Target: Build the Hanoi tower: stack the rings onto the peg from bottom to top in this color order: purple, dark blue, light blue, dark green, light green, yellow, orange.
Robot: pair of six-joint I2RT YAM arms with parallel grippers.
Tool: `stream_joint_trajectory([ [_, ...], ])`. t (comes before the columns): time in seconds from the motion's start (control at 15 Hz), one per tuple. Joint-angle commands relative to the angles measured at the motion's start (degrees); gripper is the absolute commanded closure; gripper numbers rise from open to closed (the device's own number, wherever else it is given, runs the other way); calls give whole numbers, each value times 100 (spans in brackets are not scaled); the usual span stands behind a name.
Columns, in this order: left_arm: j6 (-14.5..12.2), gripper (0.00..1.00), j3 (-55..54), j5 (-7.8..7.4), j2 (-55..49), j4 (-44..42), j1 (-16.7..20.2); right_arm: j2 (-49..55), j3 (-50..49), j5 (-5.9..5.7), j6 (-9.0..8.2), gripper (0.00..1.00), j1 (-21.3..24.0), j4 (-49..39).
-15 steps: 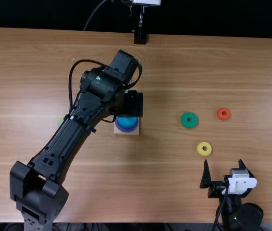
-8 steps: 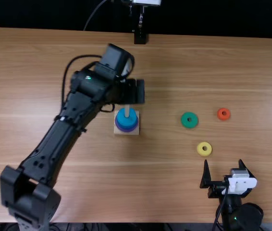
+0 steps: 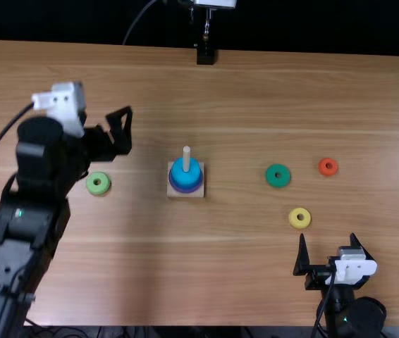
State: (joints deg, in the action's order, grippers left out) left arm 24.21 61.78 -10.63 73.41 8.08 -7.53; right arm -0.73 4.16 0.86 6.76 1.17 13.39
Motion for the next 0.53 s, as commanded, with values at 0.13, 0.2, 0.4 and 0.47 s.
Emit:
stream_joint_trajectory([
  [0.13,-90,0,-2346,262,-2243,-892,481,73,-320,30,9,0,32,387],
  [0.2,-90,0,-2856,409,-2849,-871,524,73,-320,30,9,0,32,387],
  [0.4,-849,0,-4077,1053,-4273,-554,524,73,-320,30,9,0,32,387],
  [0.47,-1355,0,-4394,1053,-4739,-460,524,73,-320,30,9,0,32,397],
])
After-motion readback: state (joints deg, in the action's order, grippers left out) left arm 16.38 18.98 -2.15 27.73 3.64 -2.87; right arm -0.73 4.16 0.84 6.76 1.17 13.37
